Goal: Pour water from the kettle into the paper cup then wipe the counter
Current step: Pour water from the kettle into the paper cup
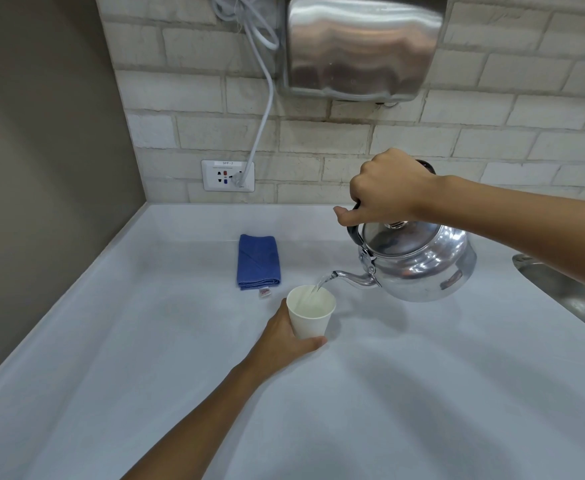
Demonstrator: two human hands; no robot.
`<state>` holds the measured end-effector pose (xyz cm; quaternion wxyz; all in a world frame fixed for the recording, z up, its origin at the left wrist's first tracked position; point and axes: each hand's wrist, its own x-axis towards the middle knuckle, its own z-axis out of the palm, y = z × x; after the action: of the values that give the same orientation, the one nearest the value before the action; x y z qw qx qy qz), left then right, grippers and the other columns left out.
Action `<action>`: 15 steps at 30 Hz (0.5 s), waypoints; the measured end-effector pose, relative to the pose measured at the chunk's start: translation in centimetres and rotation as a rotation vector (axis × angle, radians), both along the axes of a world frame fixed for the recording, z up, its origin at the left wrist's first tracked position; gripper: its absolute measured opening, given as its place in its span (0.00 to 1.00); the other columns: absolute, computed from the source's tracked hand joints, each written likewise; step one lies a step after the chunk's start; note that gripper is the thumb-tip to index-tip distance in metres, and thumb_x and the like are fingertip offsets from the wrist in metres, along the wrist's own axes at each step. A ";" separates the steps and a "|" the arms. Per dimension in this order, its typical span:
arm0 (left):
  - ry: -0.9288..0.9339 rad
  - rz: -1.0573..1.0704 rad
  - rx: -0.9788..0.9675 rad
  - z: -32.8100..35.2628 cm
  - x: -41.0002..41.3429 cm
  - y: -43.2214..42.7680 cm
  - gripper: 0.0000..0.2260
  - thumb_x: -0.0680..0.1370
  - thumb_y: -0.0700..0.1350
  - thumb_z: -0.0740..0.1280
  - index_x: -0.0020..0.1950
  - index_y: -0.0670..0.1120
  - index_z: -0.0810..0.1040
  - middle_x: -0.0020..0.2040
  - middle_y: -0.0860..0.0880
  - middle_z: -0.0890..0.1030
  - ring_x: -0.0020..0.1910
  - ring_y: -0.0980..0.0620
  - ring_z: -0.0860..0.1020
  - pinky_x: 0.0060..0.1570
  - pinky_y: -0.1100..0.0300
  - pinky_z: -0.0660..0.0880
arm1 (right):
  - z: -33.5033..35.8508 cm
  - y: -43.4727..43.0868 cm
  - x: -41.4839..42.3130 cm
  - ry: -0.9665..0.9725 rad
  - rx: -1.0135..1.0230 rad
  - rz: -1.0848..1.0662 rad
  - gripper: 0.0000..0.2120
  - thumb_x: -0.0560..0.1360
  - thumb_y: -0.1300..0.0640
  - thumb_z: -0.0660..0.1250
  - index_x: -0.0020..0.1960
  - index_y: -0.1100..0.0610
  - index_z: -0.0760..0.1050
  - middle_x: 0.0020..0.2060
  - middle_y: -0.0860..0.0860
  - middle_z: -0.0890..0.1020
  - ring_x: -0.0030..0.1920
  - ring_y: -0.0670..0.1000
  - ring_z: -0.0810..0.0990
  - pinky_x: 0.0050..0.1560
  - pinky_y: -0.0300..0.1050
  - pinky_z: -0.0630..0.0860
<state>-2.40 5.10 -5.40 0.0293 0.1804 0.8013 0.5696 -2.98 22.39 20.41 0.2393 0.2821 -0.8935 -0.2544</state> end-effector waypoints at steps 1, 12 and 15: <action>0.000 0.000 0.000 0.0 0.0 0.0 0.38 0.63 0.53 0.78 0.68 0.56 0.63 0.61 0.59 0.74 0.58 0.63 0.73 0.49 0.76 0.71 | 0.0 0.0 0.0 0.001 0.003 -0.002 0.30 0.72 0.43 0.60 0.21 0.58 0.52 0.17 0.51 0.56 0.20 0.51 0.53 0.27 0.38 0.53; 0.000 0.004 0.009 -0.1 0.0 0.0 0.38 0.63 0.52 0.78 0.68 0.55 0.64 0.62 0.57 0.74 0.59 0.61 0.73 0.52 0.72 0.70 | 0.0 0.2 -0.1 0.010 0.014 -0.009 0.30 0.72 0.44 0.60 0.21 0.58 0.52 0.17 0.52 0.56 0.20 0.51 0.53 0.27 0.37 0.52; -0.001 -0.003 0.010 -0.1 0.0 0.0 0.38 0.63 0.52 0.78 0.69 0.55 0.63 0.62 0.57 0.74 0.59 0.60 0.73 0.52 0.72 0.71 | 0.0 0.2 -0.1 0.009 0.009 -0.008 0.30 0.72 0.44 0.60 0.21 0.59 0.52 0.17 0.52 0.56 0.20 0.51 0.53 0.27 0.37 0.52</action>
<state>-2.40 5.09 -5.51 0.0297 0.1812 0.7982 0.5738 -3.10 22.60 20.40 0.2410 0.2782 -0.8925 -0.2607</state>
